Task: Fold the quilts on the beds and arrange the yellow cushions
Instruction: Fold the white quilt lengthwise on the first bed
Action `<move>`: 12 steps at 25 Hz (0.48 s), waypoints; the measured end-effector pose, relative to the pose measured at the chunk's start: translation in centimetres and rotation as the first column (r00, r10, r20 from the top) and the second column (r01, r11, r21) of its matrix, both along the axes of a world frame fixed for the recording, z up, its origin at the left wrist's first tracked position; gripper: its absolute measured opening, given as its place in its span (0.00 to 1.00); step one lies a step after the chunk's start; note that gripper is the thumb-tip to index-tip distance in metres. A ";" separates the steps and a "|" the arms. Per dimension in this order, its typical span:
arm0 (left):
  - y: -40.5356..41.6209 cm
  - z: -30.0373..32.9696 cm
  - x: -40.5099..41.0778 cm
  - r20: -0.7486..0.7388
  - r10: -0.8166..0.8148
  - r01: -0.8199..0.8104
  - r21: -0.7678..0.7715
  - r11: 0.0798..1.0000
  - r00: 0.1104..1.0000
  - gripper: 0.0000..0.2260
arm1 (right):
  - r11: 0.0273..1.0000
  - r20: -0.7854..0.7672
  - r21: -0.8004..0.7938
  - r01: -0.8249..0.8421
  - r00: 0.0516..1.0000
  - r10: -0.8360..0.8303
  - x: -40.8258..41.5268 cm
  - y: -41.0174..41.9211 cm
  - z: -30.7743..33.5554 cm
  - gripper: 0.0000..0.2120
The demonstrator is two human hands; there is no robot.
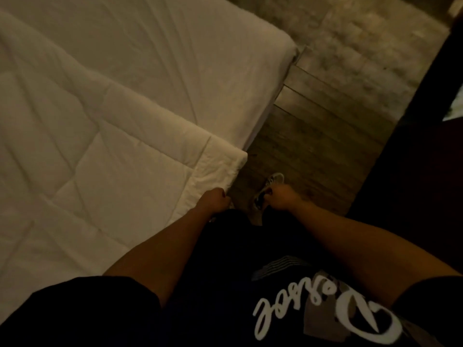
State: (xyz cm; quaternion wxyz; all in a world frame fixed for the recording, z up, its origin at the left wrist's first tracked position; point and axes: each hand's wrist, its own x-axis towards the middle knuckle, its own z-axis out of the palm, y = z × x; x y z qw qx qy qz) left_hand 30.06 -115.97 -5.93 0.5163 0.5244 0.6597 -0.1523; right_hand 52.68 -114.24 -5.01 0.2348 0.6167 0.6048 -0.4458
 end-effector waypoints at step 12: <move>12.6 2.0 11.5 -0.121 -0.029 0.015 -0.109 0.994 0.992 0.13 | 0.954 -0.038 -0.160 0.254 0.964 -0.263 15.2 4.4 -1.2 0.14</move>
